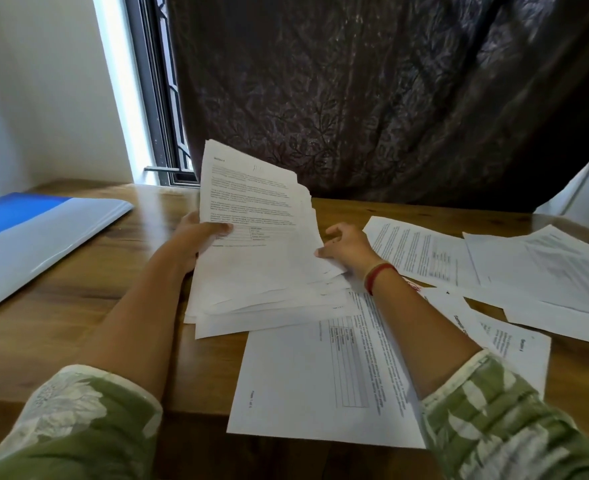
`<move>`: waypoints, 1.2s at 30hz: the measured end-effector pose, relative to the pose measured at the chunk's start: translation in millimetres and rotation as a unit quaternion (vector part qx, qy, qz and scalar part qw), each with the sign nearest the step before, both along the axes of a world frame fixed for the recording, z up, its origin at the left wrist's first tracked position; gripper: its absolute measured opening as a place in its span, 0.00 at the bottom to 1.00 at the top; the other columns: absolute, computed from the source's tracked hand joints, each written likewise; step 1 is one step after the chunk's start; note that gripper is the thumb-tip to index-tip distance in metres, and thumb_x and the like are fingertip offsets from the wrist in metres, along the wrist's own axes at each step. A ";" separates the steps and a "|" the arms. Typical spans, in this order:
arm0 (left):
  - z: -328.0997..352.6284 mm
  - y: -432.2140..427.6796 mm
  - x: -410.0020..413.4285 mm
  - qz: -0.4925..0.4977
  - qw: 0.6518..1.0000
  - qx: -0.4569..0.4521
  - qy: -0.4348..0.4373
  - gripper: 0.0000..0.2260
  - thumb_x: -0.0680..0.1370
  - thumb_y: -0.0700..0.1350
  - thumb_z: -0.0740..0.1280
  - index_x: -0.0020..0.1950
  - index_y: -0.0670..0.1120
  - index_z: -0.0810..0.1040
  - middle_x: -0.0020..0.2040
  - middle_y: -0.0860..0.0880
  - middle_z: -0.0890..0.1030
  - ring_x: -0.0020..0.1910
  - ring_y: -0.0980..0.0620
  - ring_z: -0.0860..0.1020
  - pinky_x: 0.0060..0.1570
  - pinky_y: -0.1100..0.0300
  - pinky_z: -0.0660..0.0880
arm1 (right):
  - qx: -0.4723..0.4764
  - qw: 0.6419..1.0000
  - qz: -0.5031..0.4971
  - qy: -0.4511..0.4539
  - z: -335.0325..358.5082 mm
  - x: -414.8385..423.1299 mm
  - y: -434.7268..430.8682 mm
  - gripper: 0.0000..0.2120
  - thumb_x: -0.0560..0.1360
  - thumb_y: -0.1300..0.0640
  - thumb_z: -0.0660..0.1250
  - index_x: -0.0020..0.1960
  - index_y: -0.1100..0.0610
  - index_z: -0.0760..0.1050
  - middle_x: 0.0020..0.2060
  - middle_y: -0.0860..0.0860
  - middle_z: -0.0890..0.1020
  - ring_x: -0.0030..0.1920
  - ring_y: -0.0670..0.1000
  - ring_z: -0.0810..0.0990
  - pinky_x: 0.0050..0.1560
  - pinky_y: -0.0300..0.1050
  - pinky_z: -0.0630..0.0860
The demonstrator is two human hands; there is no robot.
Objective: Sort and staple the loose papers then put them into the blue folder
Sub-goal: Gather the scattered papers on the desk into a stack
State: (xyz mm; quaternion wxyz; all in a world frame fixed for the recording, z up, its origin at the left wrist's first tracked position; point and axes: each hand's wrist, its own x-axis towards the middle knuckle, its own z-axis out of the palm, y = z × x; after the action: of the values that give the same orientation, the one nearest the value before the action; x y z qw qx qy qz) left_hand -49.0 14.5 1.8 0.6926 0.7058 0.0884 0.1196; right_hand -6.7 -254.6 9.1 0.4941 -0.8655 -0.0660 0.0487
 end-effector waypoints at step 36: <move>6.2 -8.4 -28.7 -0.007 1.000 -0.008 0.028 0.28 0.73 0.27 0.65 0.71 0.44 0.71 0.63 0.44 0.78 0.60 0.42 0.78 0.56 0.48 0.78 | -0.418 0.814 0.241 -0.324 49.3 -213.5 -76.8 0.10 0.79 0.50 0.60 0.51 0.51 0.78 0.41 0.47 0.81 0.39 0.45 0.77 0.36 0.33 0.67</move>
State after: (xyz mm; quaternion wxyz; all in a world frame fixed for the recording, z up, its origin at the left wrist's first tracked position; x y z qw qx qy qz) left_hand -77.7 6.2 8.0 0.6962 0.7040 0.1044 0.0942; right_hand -220.2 -331.4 58.3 0.0070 -0.9108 -0.4018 -0.0946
